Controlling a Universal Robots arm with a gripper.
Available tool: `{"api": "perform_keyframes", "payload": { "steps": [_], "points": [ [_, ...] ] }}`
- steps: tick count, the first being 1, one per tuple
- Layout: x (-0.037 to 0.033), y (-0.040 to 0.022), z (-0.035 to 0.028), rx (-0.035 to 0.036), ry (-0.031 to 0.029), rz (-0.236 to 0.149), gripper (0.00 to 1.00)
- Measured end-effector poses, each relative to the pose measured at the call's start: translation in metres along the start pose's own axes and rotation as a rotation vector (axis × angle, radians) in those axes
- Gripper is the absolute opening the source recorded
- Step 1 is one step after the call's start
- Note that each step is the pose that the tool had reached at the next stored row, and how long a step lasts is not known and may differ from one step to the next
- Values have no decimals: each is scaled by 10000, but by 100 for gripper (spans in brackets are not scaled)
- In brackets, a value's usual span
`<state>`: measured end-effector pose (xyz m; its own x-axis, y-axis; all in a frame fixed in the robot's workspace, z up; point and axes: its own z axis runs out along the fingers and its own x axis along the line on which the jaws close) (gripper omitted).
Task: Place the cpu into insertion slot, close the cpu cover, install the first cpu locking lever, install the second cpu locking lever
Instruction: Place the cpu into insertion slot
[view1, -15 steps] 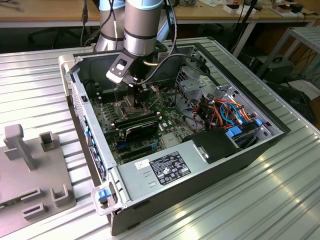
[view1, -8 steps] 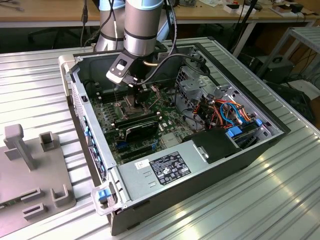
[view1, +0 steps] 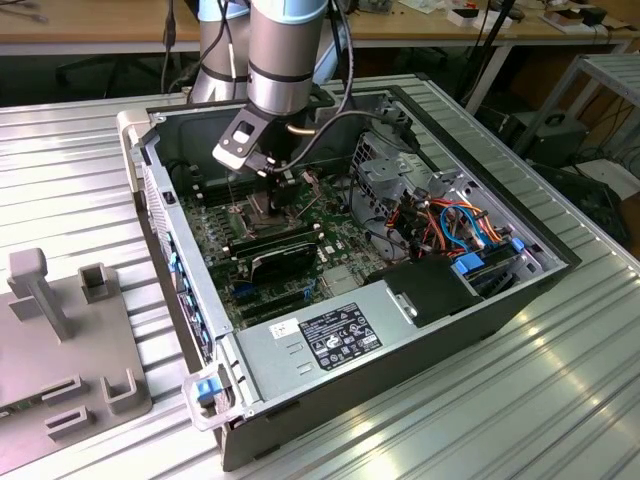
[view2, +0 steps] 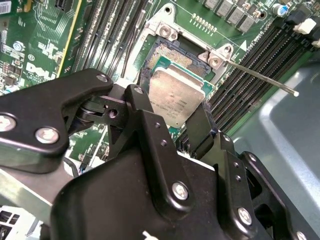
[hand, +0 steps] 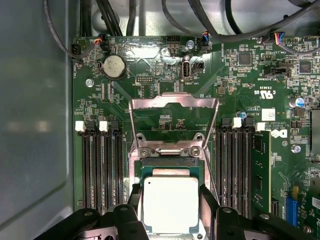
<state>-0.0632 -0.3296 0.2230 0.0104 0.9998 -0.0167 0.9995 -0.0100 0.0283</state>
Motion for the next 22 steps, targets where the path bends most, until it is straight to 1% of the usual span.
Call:
{"api": "perform_keyframes", "payload": {
  "steps": [1, 3, 7, 9, 17, 22],
  "points": [
    [0, -1, 23, 0, 3, -105, 54],
    [0, -2, 44, 1, 4, -193, 54],
    [1, -7, 59, 0, 6, -227, 54],
    [1, -8, 90, 0, 6, -234, 54],
    [1, -8, 98, 0, 6, -234, 54],
    [2, -9, 118, -1, 7, -234, 54]
  ]
}}
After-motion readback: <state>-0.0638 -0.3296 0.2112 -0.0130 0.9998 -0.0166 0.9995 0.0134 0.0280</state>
